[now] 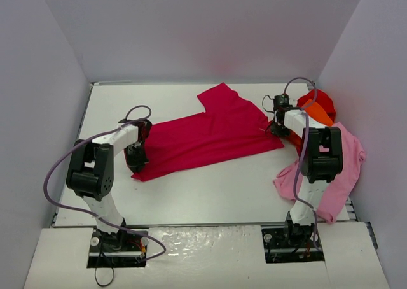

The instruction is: Fold and stack the t-shirts

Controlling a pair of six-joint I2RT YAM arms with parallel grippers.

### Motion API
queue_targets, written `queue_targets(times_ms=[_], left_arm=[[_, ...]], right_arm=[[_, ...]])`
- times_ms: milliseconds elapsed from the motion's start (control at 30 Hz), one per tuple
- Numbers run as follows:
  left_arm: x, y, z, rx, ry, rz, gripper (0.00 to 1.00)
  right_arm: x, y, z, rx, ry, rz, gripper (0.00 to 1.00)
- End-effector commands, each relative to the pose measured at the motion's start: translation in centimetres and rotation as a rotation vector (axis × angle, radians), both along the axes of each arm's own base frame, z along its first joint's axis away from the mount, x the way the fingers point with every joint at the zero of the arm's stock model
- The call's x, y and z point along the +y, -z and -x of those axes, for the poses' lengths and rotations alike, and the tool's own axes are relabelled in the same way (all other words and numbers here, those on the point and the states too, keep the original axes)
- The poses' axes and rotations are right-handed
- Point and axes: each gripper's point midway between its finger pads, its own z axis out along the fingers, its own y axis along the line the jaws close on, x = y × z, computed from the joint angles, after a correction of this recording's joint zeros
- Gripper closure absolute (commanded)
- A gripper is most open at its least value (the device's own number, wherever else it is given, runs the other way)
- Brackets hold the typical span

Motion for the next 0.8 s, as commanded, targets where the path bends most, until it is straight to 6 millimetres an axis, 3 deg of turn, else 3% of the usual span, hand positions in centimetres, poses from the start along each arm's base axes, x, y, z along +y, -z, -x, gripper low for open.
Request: queue_targets(times_ms=[0, 33, 133, 167, 267, 333, 400, 433, 467, 533, 600, 700, 767], left_arm=[[1.2, -1.6, -0.2, -0.006, 0.015, -0.063, 1.00], [1.3, -1.8, -0.3, -0.017, 0.013, -0.071, 1.00], [1.9, -3.2, -0.6, -0.075, 0.003, -0.103, 1.00], [2.1, -4.1, -0.8, -0.106, -0.005, -0.114, 0.93], [3.0, -6.7, -1.0, -0.166, -0.026, -0.161, 0.51], [3.2, -7.9, -1.5, -0.203, -0.032, -0.171, 0.43], [3.1, -9.4, -1.7, -0.225, -0.034, -0.169, 0.37], [3.0, -9.8, -1.8, -0.230, -0.033, -0.163, 0.36], [2.8, -10.0, -1.8, -0.236, -0.035, -0.154, 0.36], [0.7, -9.3, -2.6, -0.272, -0.010, -0.026, 0.37], [-2.9, -7.7, -2.5, -0.262, 0.011, 0.177, 0.42], [-6.0, -3.9, -1.7, -0.211, -0.017, 0.316, 0.58], [-6.8, -2.5, -2.2, -0.210, -0.010, 0.320, 0.92]], right_arm=[[-3.8, -3.4, -1.8, -0.134, 0.115, 0.083, 0.56], [-3.7, -4.4, -2.0, -0.175, 0.117, 0.081, 0.46], [-3.2, -7.7, -2.2, -0.291, 0.114, 0.052, 0.35], [-2.7, -9.3, -2.1, -0.338, 0.109, 0.035, 0.33], [1.1, -11.7, -2.2, -0.409, 0.007, -0.073, 0.32], [2.2, -12.0, -2.1, -0.412, -0.025, -0.094, 0.32], [6.0, -11.3, -1.2, -0.371, -0.116, -0.136, 0.37], [7.4, -10.8, -0.7, -0.350, -0.147, -0.144, 0.43], [8.7, -10.1, -0.2, -0.327, -0.164, -0.153, 0.55], [9.9, -8.6, 0.5, -0.287, -0.188, -0.160, 0.76], [10.8, -6.7, 1.5, -0.237, -0.197, -0.169, 0.99], [11.3, -3.9, 2.5, -0.164, -0.218, -0.169, 1.00], [11.5, -3.0, 2.5, -0.158, -0.232, -0.163, 1.00]])
